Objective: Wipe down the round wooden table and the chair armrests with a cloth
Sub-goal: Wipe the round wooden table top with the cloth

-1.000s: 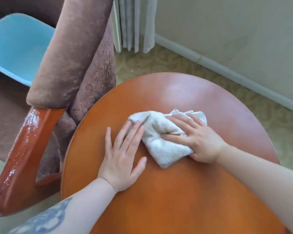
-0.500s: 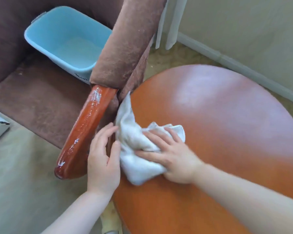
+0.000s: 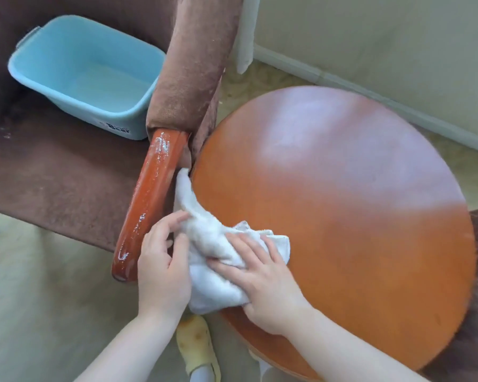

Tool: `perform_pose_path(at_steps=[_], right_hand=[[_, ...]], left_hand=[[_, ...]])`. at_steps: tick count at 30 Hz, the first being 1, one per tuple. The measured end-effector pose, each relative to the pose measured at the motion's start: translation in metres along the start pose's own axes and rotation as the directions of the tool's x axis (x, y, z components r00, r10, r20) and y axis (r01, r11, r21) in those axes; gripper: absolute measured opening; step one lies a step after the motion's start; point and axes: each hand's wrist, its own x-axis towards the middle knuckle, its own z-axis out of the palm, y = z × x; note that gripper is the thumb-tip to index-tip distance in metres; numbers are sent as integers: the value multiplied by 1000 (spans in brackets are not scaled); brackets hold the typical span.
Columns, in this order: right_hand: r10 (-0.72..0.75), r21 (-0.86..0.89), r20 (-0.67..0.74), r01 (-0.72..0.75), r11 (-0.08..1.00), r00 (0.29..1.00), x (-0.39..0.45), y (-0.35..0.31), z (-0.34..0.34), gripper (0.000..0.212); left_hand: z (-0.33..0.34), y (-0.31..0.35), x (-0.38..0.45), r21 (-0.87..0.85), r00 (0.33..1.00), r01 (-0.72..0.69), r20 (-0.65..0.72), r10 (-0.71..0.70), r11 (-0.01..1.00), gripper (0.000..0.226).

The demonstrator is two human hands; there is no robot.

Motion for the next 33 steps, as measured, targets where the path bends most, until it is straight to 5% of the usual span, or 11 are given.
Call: perform_pose_path(at_steps=[5,8,10,11,14,16,21,26,28,31,33], right_hand=[[286,-73,-115,-296,952,951,-106,120,-43,65],[932,429,-362,-893,139,-29,-68,105,-24,52],[931,621,-255,-782,-49,-261,-40,71,-9,51],[926,568,-319,-823,18,-200,-32,48,3,55],[624,143,-337,-617,774,705,-88,-19,38,74],[303,14,-178,-305,952,936,-157,-12,40,79],[526,39,-277,-538,842,804,-241,76,0,61],[919,601,-344,-797,59,-192,-106,32,14,58],[942,541,-337,-818,196,3,-93,-10,26,67],[660,255,-273,-609,751,700,-155,-10,27,76],[468,157,-165,-446,881,868,-199,43,7,76]], left_hand=[[20,-1,-13,183,968,-157,222,115,971,40],[44,6,-17,292,946,-226,294,138,930,48],[60,8,-19,314,935,-245,325,138,917,51],[67,7,-20,321,930,-255,340,141,912,52],[81,2,-22,336,918,-278,368,146,900,52],[85,-3,-26,375,916,-288,377,139,881,52],[97,-6,-46,483,859,-464,449,244,743,50],[121,-5,-56,560,848,-513,450,280,651,55],[121,-8,-55,586,858,-505,417,299,634,56],[117,-12,-54,574,862,-502,395,318,647,61],[119,-11,-57,589,860,-507,395,323,629,61]])
